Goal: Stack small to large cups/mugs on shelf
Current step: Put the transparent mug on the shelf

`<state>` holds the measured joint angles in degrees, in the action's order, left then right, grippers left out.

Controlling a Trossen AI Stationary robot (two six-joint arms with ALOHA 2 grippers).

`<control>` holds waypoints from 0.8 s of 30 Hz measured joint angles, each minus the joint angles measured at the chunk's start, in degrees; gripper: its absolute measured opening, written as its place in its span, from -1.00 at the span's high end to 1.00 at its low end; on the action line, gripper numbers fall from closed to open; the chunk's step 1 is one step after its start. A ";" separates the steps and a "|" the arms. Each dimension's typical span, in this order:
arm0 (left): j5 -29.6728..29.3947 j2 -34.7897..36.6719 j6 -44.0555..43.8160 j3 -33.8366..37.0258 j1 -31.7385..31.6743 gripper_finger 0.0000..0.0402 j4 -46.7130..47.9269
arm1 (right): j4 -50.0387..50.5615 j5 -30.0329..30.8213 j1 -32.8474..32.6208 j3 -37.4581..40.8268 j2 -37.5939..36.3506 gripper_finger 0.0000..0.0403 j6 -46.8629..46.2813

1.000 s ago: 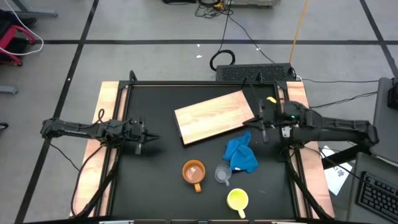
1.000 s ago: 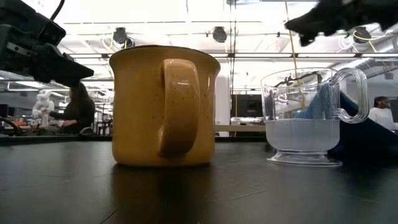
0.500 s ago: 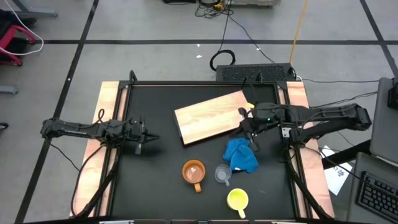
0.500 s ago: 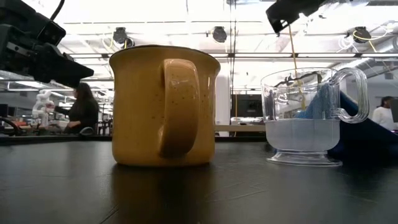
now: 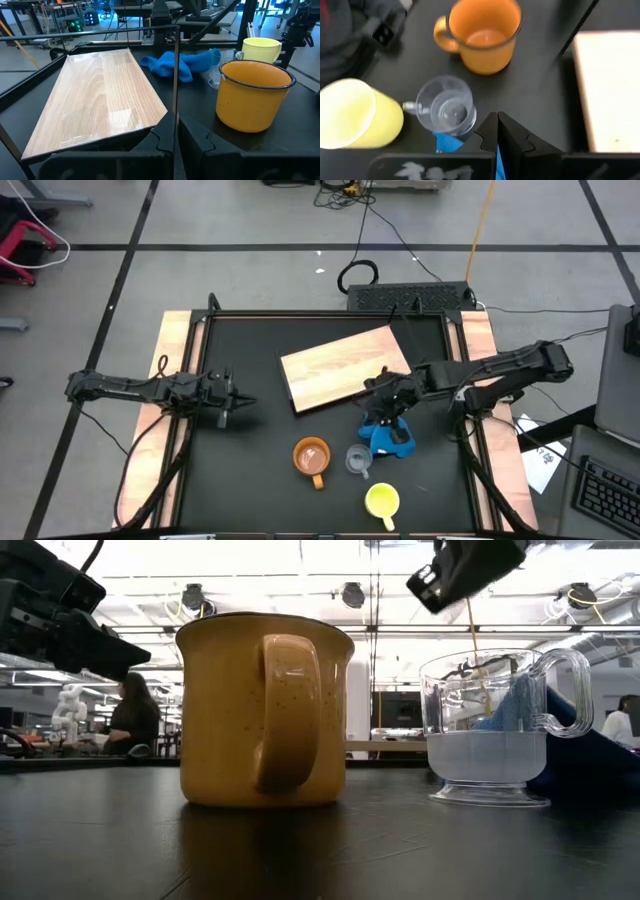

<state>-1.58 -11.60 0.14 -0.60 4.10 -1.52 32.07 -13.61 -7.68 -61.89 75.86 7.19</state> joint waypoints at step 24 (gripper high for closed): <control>-0.02 0.00 0.00 0.00 0.00 0.88 0.00 | -5.93 0.01 -3.91 0.00 3.02 0.01 -9.31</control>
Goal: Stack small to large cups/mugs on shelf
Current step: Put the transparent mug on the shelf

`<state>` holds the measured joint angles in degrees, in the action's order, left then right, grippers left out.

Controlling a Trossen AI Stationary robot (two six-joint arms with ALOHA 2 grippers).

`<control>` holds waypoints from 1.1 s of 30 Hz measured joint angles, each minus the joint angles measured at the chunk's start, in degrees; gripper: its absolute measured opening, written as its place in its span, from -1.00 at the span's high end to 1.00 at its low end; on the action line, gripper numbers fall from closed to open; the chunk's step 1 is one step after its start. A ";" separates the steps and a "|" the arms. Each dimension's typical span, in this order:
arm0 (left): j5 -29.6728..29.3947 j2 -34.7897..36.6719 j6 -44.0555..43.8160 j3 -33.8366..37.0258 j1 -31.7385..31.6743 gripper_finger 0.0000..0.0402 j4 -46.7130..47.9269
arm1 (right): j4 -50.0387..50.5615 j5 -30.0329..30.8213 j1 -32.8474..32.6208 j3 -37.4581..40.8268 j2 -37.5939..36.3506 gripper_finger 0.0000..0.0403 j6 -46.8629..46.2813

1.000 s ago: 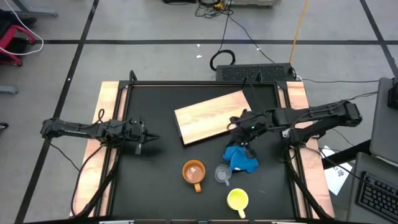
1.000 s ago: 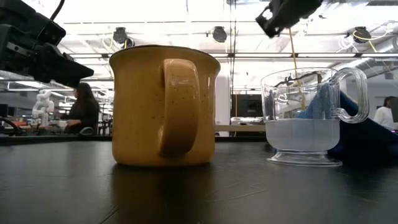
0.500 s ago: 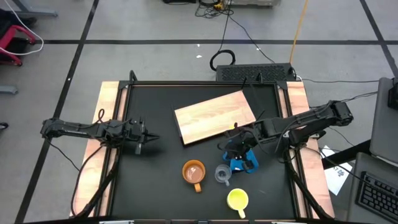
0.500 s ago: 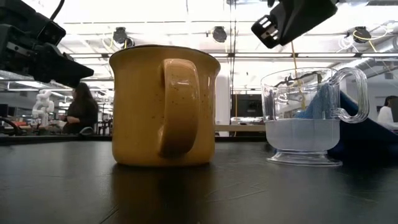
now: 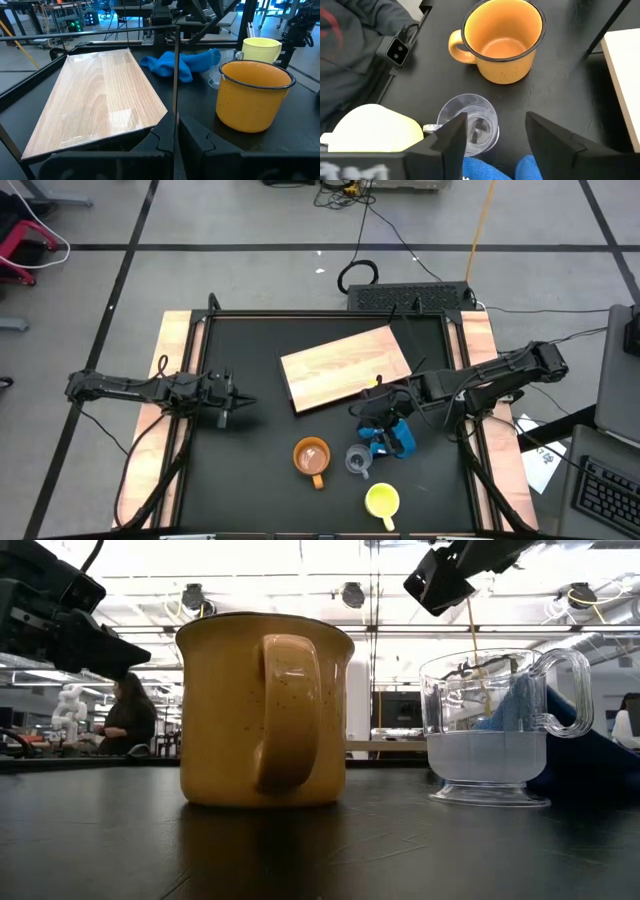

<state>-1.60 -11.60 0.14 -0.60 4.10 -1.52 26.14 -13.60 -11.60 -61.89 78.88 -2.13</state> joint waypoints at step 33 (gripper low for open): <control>0.02 -0.01 0.00 0.00 0.00 0.88 0.00 | -2.59 0.26 -0.03 1.32 9.01 -0.03 -1.45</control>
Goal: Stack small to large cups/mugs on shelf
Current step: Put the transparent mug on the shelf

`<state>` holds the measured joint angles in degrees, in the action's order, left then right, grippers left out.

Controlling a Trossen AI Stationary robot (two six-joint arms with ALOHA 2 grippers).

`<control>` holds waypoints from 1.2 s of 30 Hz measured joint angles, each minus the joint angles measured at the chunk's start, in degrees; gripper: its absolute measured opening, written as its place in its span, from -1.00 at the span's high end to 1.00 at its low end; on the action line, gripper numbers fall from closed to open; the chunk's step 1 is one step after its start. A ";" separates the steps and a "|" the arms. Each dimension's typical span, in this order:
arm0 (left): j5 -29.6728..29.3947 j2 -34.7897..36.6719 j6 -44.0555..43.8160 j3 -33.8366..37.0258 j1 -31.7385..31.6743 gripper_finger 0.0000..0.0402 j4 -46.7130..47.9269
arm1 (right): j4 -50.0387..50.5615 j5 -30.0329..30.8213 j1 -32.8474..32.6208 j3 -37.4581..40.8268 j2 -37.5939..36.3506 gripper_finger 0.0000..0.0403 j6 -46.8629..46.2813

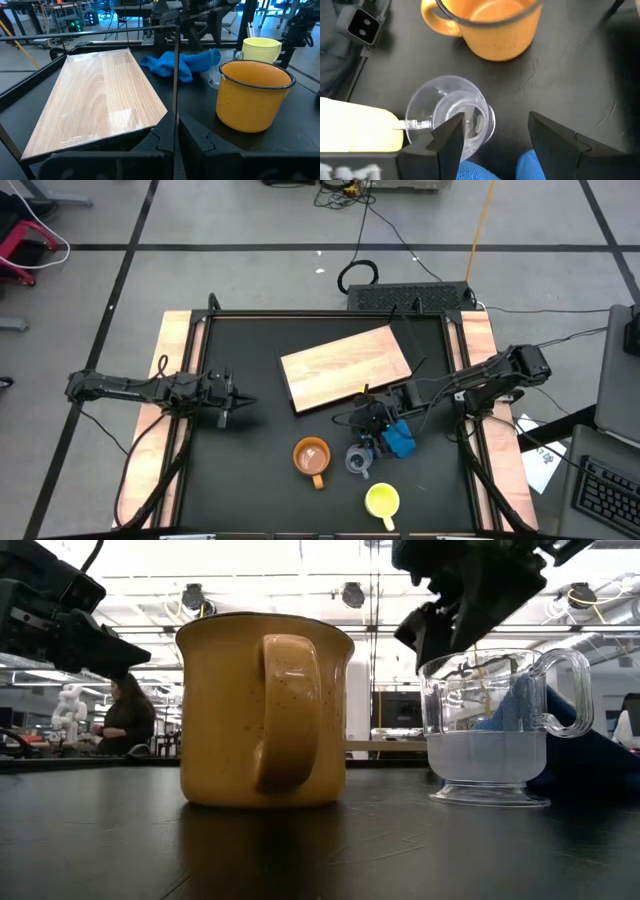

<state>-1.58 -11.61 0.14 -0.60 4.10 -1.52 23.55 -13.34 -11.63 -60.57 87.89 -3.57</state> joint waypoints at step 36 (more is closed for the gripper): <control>0.00 0.00 0.00 0.00 0.00 0.88 0.00 | -9.07 -0.44 -1.56 6.41 0.01 -0.03 -3.21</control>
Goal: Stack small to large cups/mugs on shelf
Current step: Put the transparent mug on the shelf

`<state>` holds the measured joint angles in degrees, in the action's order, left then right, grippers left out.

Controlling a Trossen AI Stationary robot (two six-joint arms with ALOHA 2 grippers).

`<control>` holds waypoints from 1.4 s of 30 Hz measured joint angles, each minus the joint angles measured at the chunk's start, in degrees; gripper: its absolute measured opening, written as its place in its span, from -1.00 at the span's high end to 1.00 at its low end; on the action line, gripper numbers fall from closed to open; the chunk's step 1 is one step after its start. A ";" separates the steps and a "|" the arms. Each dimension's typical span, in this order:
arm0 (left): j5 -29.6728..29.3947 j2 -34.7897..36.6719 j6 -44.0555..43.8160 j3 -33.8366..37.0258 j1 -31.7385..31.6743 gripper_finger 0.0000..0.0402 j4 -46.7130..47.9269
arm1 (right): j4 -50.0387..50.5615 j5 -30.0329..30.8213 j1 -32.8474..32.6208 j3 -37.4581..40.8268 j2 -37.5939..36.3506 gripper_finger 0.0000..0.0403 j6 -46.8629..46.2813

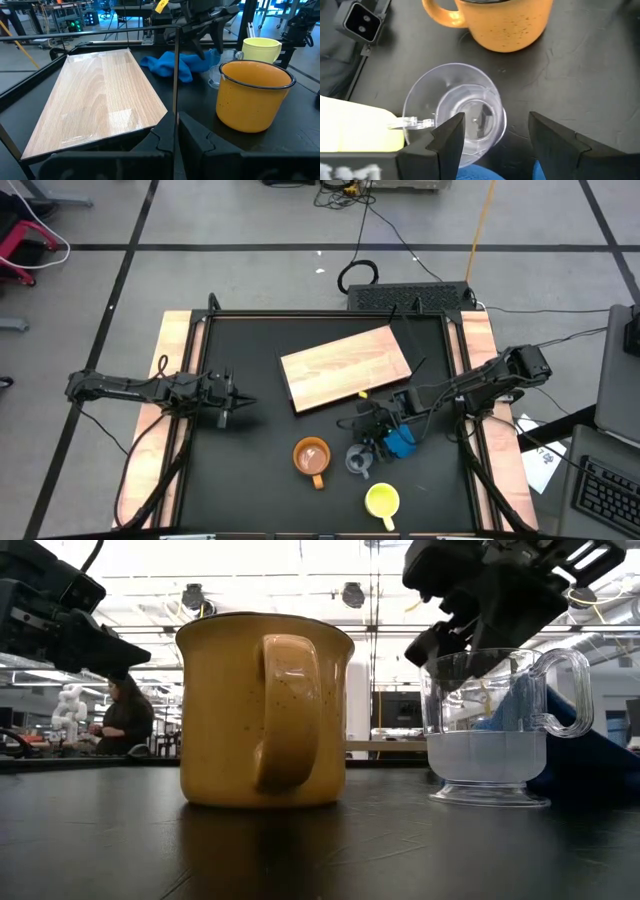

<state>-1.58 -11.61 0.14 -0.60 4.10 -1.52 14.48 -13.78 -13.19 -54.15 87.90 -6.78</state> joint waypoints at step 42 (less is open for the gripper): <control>0.00 -0.01 -0.01 0.00 0.00 0.88 -0.02 | -4.23 0.09 -1.18 -0.07 3.02 0.10 1.88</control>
<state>-1.58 -11.62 0.13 -0.60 4.10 -1.54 10.25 -13.69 -14.37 -54.22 90.91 -4.90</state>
